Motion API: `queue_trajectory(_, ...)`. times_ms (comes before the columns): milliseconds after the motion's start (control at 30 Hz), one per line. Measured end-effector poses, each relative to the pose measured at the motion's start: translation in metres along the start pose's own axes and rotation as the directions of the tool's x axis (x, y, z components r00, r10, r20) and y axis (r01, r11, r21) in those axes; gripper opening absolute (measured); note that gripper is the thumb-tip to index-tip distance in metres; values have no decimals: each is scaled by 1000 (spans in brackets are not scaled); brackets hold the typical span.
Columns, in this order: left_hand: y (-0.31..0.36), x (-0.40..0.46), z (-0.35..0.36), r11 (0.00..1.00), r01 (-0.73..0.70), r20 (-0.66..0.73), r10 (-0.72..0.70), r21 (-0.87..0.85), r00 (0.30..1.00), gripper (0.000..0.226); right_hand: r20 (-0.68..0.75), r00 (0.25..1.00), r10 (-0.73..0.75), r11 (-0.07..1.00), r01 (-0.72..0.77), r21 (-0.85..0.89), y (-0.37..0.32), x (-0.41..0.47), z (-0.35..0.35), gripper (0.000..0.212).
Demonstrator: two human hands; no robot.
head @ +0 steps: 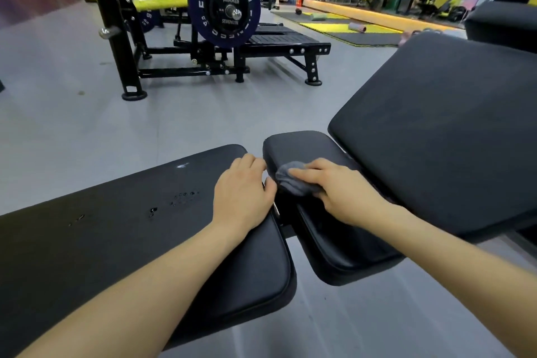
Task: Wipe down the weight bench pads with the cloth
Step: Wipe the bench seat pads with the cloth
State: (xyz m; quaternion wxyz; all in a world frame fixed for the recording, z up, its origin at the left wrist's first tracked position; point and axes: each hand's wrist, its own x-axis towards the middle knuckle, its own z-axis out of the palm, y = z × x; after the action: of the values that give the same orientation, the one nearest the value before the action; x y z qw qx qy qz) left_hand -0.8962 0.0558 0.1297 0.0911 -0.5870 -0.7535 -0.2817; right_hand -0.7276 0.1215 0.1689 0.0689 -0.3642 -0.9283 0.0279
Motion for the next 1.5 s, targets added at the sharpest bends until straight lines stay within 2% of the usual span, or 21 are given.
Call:
queue_trajectory(300,3,1,-1,997,69,40,-70,23,997,20,-11,991,137,989,-137,-56,-1,82,5,63)
queue_trajectory(567,2,0,-1,995,97,63,-97,14,993,22,-16,999,37,999,-37,3,-4,-7,0,60)
queue_trajectory(700,3,0,-1,994,106,63,-106,8,992,20,-10,997,76,997,-76,-8,5,30,0,63)
queue_trajectory(833,4,1,-1,995,102,60,-102,9,993,19,-45,980,192,981,-192,3,15,77,6,62)
queue_trajectory(900,3,0,-1,995,98,63,-99,16,993,21,-49,980,191,982,-190,20,13,80,7,60)
queue_trajectory(1000,2,0,-2,998,50,64,-52,23,997,27,-57,985,160,987,-159,16,12,43,5,59)
queue_trajectory(1133,1,1,-3,993,-112,120,116,-44,986,39,-52,987,150,988,-149,30,17,-15,0,56)
queue_trajectory(1233,1,3,-2,982,-179,159,187,-63,969,39,-46,978,205,979,-204,25,25,2,-4,56)
queue_trajectory(1400,-2,5,0,980,-189,160,197,-60,967,39,-44,936,349,937,-348,28,46,62,-3,59)
queue_trajectory(1500,0,4,-2,979,-196,160,202,-53,966,39,-66,940,334,942,-331,48,48,58,1,57)
